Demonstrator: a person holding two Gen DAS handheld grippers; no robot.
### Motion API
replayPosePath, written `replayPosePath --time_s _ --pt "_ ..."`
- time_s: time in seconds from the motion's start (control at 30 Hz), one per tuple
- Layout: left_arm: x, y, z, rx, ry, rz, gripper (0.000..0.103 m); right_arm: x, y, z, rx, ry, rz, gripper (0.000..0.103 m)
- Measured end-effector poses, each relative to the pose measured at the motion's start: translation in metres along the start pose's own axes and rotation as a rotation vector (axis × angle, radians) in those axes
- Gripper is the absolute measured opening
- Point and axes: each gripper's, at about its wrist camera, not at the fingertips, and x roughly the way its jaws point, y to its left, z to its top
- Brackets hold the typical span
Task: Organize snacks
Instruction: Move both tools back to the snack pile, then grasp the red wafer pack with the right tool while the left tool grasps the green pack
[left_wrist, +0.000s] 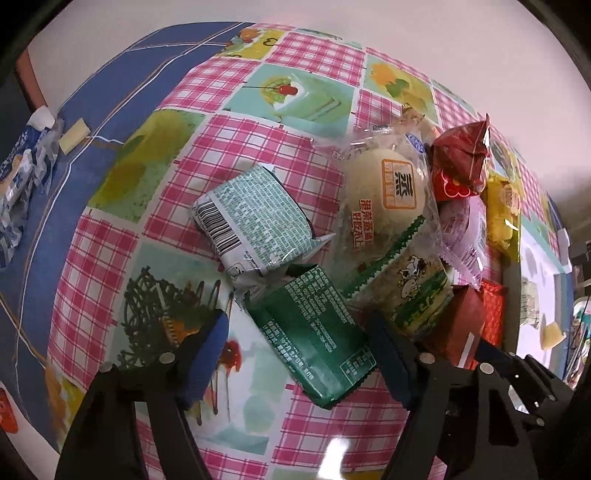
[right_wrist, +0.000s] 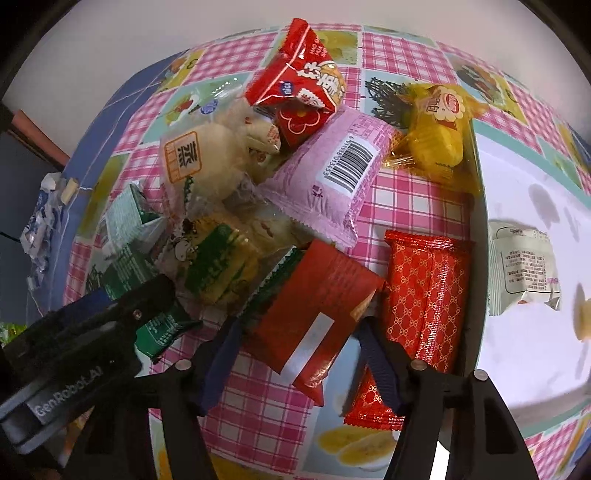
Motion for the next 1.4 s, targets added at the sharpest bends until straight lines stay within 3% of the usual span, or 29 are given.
replayPosePath --time_s 0.33,0.87,1.0,1.4 --pt "0.009 -0.014 -0.001 0.037 -0.020 0.032 0.075 0.000 0.004 -0.003 -0.039 -0.015 -0.031 0.068" --pt "0.009 -0.018 -0.002 0.063 -0.048 0.066 0.053 0.001 0.009 -0.004 -0.057 -0.024 -0.055 0.058" --pt "0.007 -0.015 -0.003 0.058 -0.058 0.089 0.041 -0.001 0.009 -0.006 -0.053 -0.025 -0.058 0.055" --pt "0.004 -0.019 -0.008 0.058 -0.070 0.114 0.041 -0.003 0.011 -0.008 -0.072 -0.027 -0.070 0.053"
